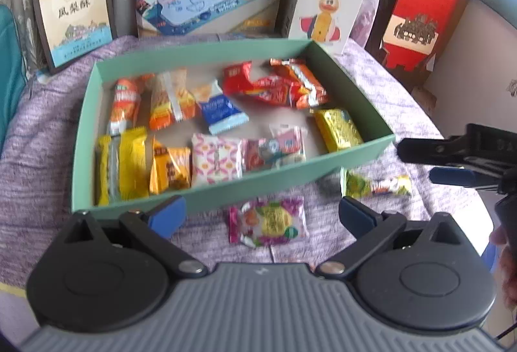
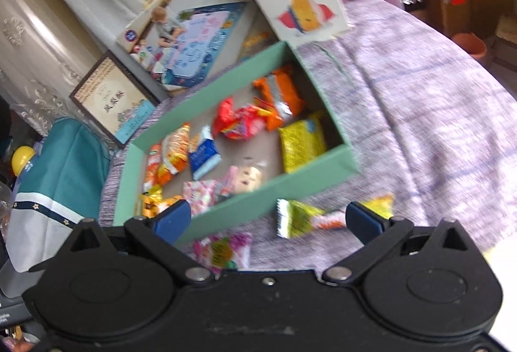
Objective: Organize snacks
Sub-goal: 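Move the left tool to the pink candy packet while the right tool reaches the yellow-green stick snack, then grasp the yellow-green stick snack with the right tool, then grasp the pink candy packet with the left tool while the right tool holds the stick snack, then lower both snacks into the tray and open both tools, then move both tools toward the loose candies beside the tray, then grasp the pink-white candy with the left tool while the right tool grasps the clear jelly cup, then carry both candies into the mint-green tray and open both tools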
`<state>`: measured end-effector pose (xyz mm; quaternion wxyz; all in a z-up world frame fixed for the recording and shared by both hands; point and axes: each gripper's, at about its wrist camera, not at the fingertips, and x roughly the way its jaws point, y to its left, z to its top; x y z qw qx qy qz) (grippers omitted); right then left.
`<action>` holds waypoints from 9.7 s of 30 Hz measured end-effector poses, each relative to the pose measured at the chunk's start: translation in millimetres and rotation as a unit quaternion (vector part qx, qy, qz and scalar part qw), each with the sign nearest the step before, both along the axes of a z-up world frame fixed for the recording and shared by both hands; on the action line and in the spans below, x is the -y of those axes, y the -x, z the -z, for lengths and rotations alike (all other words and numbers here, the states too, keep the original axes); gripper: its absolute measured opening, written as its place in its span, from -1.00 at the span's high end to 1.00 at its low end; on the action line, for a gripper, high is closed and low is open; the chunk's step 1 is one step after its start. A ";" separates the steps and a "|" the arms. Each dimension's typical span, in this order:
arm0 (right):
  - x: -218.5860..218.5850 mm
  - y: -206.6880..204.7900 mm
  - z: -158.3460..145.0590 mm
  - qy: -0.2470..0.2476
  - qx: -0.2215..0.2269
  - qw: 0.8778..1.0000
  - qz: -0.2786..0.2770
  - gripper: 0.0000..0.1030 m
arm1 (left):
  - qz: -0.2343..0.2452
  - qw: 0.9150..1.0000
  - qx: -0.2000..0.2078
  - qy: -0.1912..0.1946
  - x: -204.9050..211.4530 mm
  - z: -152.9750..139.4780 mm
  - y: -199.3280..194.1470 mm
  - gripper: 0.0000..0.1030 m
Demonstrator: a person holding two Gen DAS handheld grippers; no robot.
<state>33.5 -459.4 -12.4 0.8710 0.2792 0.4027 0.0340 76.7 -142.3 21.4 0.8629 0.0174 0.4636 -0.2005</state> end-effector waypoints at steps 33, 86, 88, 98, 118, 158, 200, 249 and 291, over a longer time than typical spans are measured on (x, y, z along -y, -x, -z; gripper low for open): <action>-0.2 -36.1 44.5 0.103 -0.026 0.992 -0.070 -0.52 | -0.020 0.996 -0.050 -0.075 26.3 83.8 -26.9 -1.00; 50.4 28.3 67.4 0.000 -0.031 0.998 0.056 0.58 | 0.100 0.992 -0.049 -0.053 84.3 69.4 -14.2 0.87; 50.7 26.8 66.2 -0.003 -0.027 0.998 0.055 0.58 | 0.100 0.992 -0.044 -0.059 84.6 68.1 -9.9 1.00; 49.1 28.4 63.4 -0.008 -0.023 0.998 0.056 0.58 | 0.158 0.985 0.003 -0.062 94.5 54.0 10.4 -0.13; 63.0 31.5 81.5 -0.064 -0.017 0.993 0.097 0.58 | 0.262 0.960 -0.036 -0.092 155.0 76.3 -21.4 0.19; -21.7 -63.0 -14.0 -0.009 0.039 0.999 -0.014 0.57 | 0.044 0.998 0.036 0.032 27.1 -11.4 -74.3 0.53; -17.6 11.2 -33.3 0.020 0.007 0.999 0.031 -1.00 | -0.003 1.000 0.026 0.015 -6.5 -7.3 -16.8 -0.99; -45.9 63.1 40.1 0.023 -0.066 0.997 0.029 0.62 | 0.071 0.997 -0.023 -0.008 -41.0 57.3 83.5 0.46; -63.4 4.7 -5.8 0.019 -0.009 1.000 -0.003 0.47 | 0.009 0.996 0.013 0.089 -76.0 16.4 28.7 0.50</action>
